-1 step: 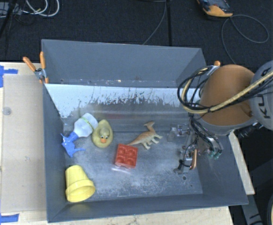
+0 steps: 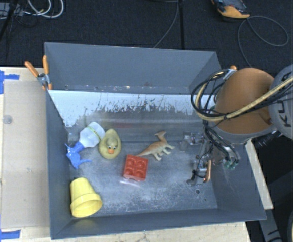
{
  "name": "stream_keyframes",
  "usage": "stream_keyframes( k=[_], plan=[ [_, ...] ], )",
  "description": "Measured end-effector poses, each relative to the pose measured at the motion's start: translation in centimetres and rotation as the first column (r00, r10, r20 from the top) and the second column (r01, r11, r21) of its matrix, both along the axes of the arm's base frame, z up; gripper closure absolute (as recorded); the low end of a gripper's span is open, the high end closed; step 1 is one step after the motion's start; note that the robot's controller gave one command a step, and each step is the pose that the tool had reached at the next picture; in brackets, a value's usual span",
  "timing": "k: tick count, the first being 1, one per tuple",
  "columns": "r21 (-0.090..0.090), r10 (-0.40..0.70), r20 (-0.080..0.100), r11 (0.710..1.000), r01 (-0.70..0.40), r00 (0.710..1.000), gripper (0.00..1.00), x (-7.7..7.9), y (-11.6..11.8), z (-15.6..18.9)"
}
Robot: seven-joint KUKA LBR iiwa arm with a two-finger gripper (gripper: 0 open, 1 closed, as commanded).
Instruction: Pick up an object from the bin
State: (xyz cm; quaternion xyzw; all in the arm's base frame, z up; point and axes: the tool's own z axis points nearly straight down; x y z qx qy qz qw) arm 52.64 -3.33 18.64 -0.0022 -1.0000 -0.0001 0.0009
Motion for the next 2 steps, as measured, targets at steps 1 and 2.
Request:
stream_keyframes(
  k=[1, 2],
  plan=[
    [-0.001, -0.003, 0.0, 1.0, 0.003, 1.0, 0.0, 0.7, 4.2, -3.4],
    [0.005, 0.125, -0.002, 0.992, -0.125, 0.992, 0.0, 2.4, 6.2, -7.3]
  ],
)
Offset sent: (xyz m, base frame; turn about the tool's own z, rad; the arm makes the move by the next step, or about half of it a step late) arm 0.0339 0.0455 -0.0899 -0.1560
